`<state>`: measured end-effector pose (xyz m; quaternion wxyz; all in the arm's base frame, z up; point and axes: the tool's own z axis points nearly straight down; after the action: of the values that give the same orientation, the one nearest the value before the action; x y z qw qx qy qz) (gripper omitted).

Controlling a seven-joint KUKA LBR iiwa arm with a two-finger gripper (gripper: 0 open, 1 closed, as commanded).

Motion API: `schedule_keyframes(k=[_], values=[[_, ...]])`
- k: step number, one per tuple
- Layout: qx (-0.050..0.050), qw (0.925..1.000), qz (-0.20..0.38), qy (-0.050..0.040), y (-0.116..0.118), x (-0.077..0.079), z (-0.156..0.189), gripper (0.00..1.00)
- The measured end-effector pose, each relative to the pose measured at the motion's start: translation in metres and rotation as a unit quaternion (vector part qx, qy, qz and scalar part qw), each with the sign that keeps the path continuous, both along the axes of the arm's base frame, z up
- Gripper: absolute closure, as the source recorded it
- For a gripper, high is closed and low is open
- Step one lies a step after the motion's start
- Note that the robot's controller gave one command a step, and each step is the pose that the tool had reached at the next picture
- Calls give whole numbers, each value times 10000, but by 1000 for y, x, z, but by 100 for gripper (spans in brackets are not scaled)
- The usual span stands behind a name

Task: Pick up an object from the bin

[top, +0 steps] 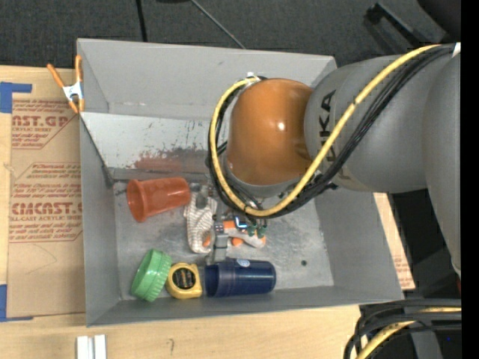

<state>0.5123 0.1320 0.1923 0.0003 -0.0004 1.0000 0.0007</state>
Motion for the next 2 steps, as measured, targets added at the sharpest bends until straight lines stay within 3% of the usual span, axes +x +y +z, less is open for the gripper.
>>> schedule_keyframes(k=[1,2], values=[[11,10000,40,-49,-17,17,-40,0],[2,10000,67,-24,-29,20,-63,0]])
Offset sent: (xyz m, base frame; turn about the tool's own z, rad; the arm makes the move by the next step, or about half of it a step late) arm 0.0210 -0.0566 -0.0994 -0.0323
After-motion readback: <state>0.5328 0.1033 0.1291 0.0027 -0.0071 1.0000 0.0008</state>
